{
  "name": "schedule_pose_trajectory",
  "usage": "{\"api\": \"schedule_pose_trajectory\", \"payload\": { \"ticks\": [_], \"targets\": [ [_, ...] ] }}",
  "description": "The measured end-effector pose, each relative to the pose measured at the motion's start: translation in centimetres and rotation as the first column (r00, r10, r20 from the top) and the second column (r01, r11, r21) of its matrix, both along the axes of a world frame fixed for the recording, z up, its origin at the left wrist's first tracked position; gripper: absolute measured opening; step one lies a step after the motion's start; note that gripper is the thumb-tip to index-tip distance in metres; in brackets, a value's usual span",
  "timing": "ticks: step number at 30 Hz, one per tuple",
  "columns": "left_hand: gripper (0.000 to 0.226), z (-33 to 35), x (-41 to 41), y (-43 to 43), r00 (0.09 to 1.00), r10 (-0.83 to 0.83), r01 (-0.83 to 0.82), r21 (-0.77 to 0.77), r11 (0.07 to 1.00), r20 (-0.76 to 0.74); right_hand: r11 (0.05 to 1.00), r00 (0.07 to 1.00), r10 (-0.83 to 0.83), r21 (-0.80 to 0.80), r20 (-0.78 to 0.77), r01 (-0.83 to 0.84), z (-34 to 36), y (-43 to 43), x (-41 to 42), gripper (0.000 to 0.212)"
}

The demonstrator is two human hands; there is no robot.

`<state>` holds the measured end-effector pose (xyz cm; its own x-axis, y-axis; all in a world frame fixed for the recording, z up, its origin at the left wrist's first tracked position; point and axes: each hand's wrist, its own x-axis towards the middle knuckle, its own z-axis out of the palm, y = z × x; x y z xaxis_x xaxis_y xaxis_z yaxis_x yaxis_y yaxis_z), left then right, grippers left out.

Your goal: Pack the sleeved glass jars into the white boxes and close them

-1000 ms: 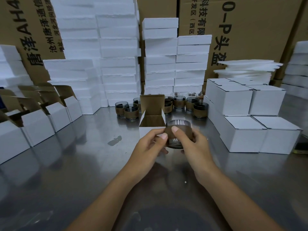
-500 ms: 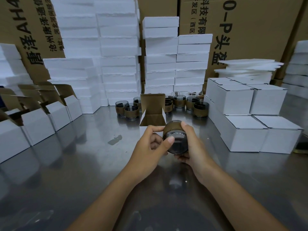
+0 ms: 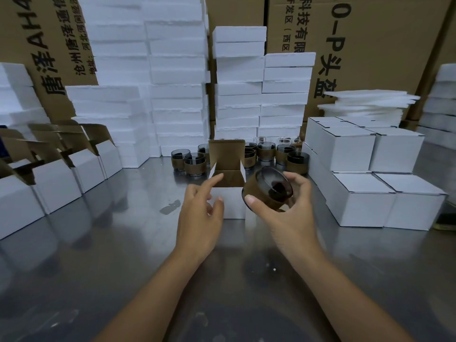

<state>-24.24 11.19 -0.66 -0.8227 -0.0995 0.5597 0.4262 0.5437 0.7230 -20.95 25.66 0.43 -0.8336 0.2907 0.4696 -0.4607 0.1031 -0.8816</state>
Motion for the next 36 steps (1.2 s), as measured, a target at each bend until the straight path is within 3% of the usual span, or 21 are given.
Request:
{"api": "schedule_pose_trajectory", "payload": {
  "ticks": [5, 11, 21, 27, 30, 36],
  "targets": [
    [0.038, -0.5, -0.3, -0.4, 0.996, 0.064, -0.053, -0.173, 0.983, 0.059, 0.989, 0.992, -0.064, 0.125, -0.110, 0.077, 0.0, -0.1, 0.3, 0.073],
    [0.021, -0.3, 0.1, -0.4, 0.999, 0.041, -0.048, -0.248, 0.968, -0.033, 0.974, 0.983, -0.034, 0.212, -0.181, 0.073, 0.3, -0.5, 0.8, 0.076],
    [0.025, 0.1, 1.8, 0.7, 0.957, -0.254, 0.191, -0.352, 0.916, -0.142, 0.976, 0.974, -0.003, 0.210, -0.225, 0.052, 0.8, -0.6, 1.3, 0.069],
    [0.008, 0.3, 2.0, 0.9, 0.930, -0.284, 0.166, -0.421, 0.892, -0.235, 0.994, 0.971, -0.013, 0.103, -0.237, 0.039, 0.6, -0.3, 0.9, 0.071],
    [0.007, 0.4, 2.0, 0.8, 0.925, -0.286, 0.159, -0.431, 0.888, -0.249, 0.989, 0.957, -0.040, 0.123, -0.288, 0.079, 0.6, -0.1, 0.8, 0.063],
    [0.014, 0.6, 2.0, 1.0, 0.914, -0.283, 0.150, -0.406, 0.902, -0.291, 0.910, 0.934, -0.149, 0.324, -0.323, 0.257, 0.2, 0.0, 0.5, 0.031]
  ]
}}
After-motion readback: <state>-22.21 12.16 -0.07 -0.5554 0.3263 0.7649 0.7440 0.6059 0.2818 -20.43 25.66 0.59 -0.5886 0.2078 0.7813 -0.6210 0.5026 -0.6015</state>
